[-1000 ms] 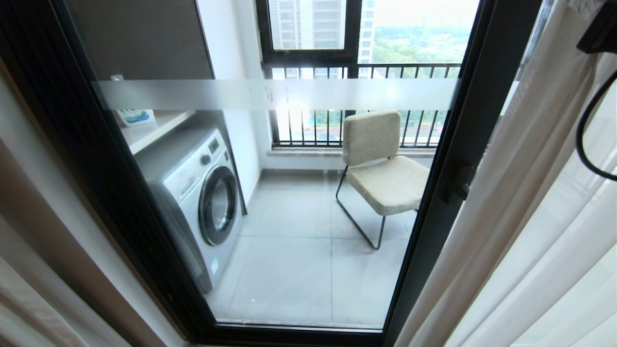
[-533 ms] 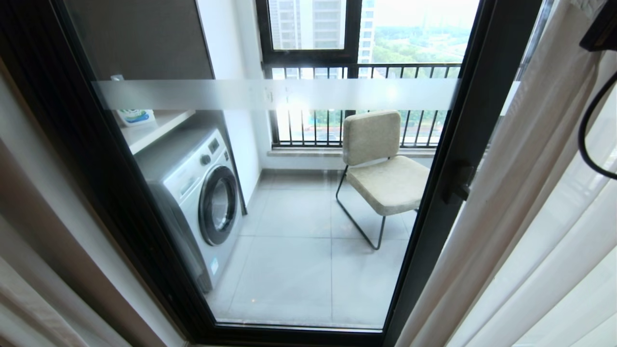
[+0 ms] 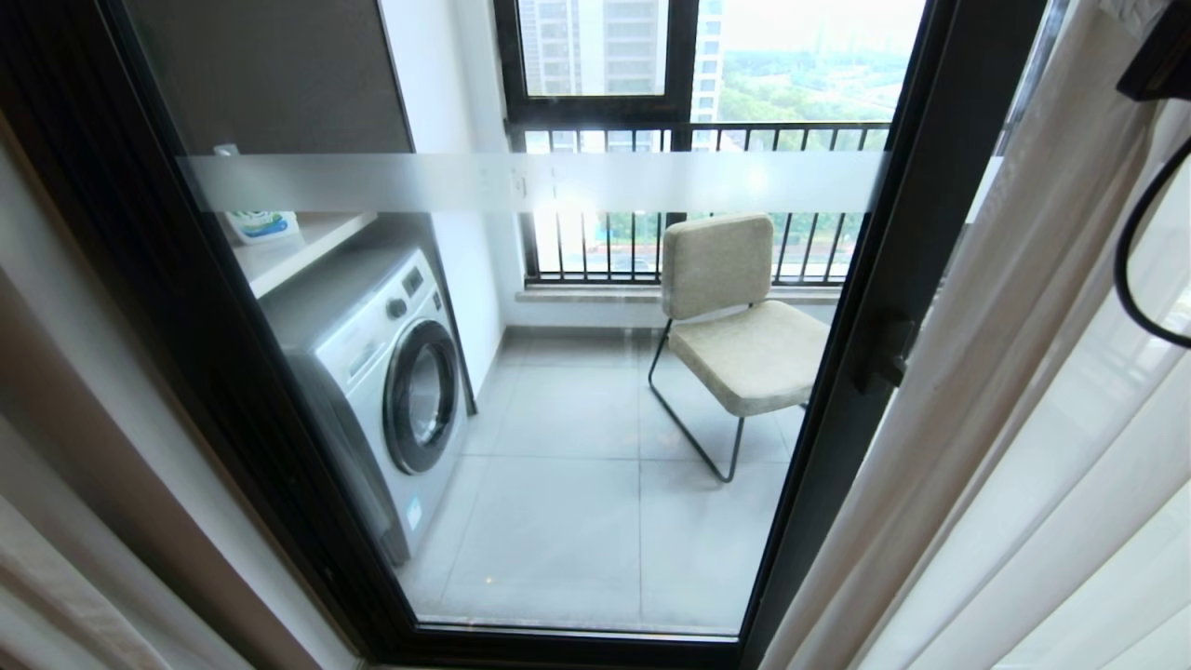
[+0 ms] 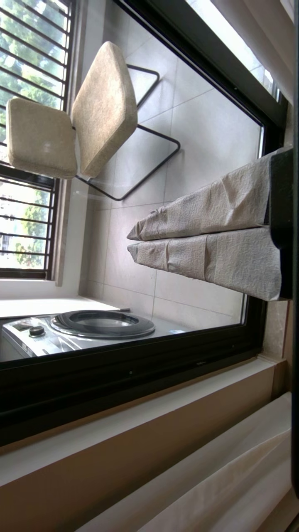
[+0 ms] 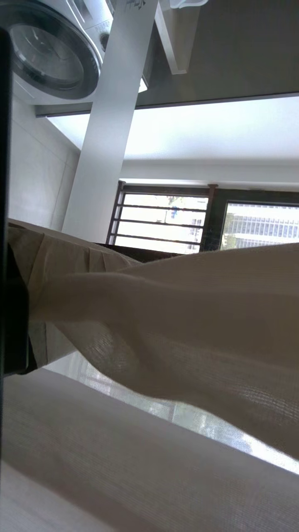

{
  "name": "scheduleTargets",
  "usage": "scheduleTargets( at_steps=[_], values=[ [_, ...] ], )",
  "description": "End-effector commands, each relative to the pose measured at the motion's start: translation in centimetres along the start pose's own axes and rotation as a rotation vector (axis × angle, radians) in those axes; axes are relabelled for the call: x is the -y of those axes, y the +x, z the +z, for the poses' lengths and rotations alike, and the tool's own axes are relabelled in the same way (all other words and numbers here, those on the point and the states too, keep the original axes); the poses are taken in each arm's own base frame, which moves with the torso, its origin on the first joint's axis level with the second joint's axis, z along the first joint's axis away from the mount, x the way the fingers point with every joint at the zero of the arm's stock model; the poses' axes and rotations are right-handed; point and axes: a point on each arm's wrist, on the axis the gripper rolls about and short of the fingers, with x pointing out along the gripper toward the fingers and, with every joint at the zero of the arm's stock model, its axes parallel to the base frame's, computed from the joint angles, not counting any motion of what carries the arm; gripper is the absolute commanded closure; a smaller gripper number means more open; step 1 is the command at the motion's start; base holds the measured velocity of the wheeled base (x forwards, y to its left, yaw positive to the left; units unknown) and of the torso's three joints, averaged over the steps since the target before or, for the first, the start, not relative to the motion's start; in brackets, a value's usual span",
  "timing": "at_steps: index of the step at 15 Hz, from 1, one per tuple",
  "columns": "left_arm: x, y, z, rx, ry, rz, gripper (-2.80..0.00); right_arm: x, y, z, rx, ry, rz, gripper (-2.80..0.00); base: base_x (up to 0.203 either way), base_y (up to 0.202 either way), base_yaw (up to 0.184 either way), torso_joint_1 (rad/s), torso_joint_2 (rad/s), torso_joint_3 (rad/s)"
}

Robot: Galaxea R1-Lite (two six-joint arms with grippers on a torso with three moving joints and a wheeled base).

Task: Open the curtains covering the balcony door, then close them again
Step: Pull the inner curtains open on both sides

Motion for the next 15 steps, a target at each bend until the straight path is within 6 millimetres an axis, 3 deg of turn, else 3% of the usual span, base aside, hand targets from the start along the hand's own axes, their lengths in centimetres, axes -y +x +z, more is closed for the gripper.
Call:
scheduleTargets(
  at_steps=[1, 15],
  values=[
    [0.00, 0.00, 0.00, 0.001, -0.001, 0.000, 0.00, 0.00, 0.05, -0.15, -0.003, -0.001, 0.001, 0.00, 0.000, 0.000, 0.000, 0.000, 0.00, 0.000],
    [0.00, 0.00, 0.02, 0.002, -0.003, 0.000, 0.00, -0.06, 0.05, -0.92, -0.027, 0.003, 0.002, 0.00, 0.000, 0.000, 0.000, 0.000, 0.00, 0.000]
  ],
)
